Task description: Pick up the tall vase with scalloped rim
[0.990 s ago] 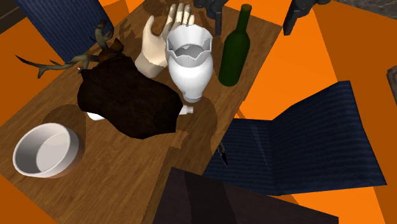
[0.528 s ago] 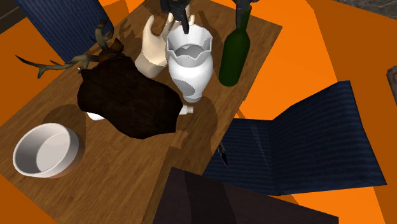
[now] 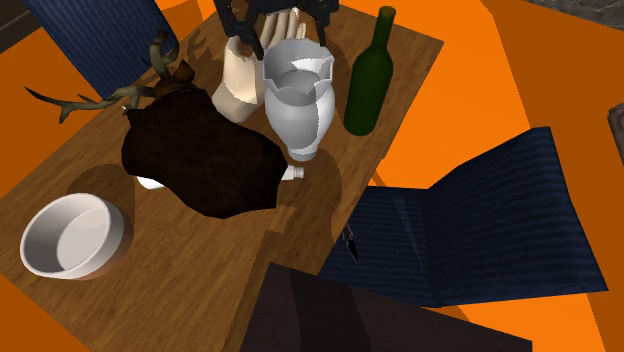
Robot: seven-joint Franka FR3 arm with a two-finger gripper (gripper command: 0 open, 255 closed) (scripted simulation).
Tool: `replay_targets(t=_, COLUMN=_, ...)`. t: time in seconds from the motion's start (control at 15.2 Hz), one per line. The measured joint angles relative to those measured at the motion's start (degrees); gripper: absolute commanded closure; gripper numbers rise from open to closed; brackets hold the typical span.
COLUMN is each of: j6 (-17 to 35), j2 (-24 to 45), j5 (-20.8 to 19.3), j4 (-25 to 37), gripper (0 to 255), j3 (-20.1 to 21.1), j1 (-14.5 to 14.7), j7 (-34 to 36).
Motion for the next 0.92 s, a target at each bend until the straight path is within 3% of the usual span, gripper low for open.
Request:
replay_targets(t=0.4, j6=-4.48, j2=15.02, j5=-6.77, j4=13.99, gripper=0, j3=-0.15, j1=6.17, j7=2.67)
replay_targets(t=0.92, j6=-0.72, j2=18.42, j5=-8.4, j4=12.68, gripper=0, j3=-0.77, j1=6.88, j7=4.1)
